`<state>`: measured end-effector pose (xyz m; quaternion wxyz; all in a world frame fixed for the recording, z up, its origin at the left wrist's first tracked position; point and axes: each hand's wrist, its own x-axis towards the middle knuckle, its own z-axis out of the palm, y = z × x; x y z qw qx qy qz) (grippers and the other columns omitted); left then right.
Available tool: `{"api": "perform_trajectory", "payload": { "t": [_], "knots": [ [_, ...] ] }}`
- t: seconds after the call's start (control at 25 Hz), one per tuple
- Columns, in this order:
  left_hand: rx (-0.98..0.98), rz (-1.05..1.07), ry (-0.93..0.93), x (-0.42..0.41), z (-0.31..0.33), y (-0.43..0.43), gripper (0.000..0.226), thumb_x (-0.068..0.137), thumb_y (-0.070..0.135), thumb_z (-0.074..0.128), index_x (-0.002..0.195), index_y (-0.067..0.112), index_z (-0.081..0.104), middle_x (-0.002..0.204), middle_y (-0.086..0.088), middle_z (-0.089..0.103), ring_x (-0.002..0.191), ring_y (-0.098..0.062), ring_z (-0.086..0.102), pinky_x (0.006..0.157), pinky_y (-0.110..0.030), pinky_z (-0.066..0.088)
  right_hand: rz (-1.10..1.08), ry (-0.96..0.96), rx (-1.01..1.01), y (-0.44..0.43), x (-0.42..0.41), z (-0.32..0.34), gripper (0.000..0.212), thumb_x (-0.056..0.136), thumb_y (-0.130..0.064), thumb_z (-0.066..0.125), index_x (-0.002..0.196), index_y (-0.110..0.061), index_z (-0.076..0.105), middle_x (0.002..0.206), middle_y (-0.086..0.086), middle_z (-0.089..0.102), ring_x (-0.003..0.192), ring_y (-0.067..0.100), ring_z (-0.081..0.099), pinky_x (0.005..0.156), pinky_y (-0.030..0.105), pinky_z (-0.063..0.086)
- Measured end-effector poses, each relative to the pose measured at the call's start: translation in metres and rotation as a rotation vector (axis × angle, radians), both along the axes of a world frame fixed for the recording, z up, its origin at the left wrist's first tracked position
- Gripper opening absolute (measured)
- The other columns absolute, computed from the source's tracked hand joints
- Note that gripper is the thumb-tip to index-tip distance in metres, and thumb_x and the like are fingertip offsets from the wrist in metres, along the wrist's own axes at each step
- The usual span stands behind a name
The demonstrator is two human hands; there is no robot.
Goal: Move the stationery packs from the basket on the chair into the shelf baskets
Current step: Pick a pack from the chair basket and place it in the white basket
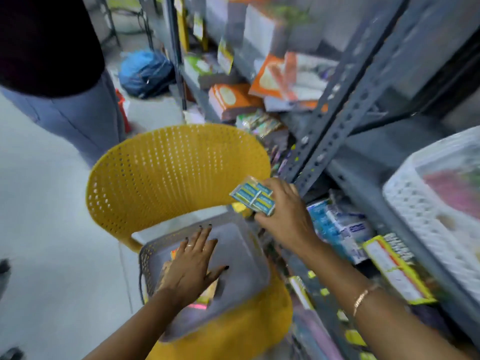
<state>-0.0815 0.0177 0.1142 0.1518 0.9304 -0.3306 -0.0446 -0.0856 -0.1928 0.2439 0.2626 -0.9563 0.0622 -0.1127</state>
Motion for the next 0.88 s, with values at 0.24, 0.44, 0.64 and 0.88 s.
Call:
{"api": "perform_trajectory", "payload": {
  "t": [0.24, 0.44, 0.64, 0.88],
  "knots": [
    [-0.219, -0.166, -0.226, 0.025, 0.145, -0.077, 0.080, 0.090, 0.068, 0.014, 0.119, 0.007, 0.057, 0.144, -0.017, 0.038, 0.129, -0.037, 0.037, 0.091, -0.054, 0.042, -0.111, -0.146, 0.049, -0.040, -0.059, 0.161, 0.052, 0.059, -0.027, 0.056, 0.111, -0.019, 0.052, 0.109, 0.004, 0.062, 0.104, 0.024, 0.051, 0.087, 0.037, 0.044],
    [-0.337, -0.394, -0.332, -0.005, 0.225, -0.184, 0.082, 0.090, 0.067, 0.013, 0.115, 0.003, 0.058, 0.137, -0.021, 0.047, 0.125, -0.037, 0.043, 0.094, -0.054, 0.040, -0.370, -0.164, 0.009, -0.128, -0.124, 0.220, 0.048, 0.063, -0.022, 0.066, 0.109, -0.012, 0.055, 0.110, 0.012, 0.064, 0.102, 0.030, 0.058, 0.089, 0.039, 0.046],
    [-0.292, -0.697, -0.382, -0.039, 0.238, -0.248, 0.085, 0.088, 0.070, 0.007, 0.135, 0.009, 0.045, 0.148, -0.012, 0.032, 0.137, -0.032, 0.022, 0.109, -0.051, 0.016, -0.681, -0.052, 0.016, -0.214, -0.187, 0.198, 0.050, 0.066, -0.020, 0.073, 0.111, -0.010, 0.054, 0.113, 0.018, 0.064, 0.104, 0.031, 0.059, 0.089, 0.039, 0.047],
    [-0.261, -0.758, -0.288, -0.039, 0.222, -0.259, 0.080, 0.090, 0.069, 0.011, 0.135, 0.013, 0.047, 0.139, -0.009, 0.046, 0.133, -0.027, 0.031, 0.108, -0.039, 0.000, -0.827, 0.089, -0.013, -0.263, -0.220, 0.167, 0.051, 0.073, -0.019, 0.072, 0.118, -0.009, 0.050, 0.121, 0.017, 0.060, 0.106, 0.032, 0.058, 0.083, 0.036, 0.048]
  ]
}}
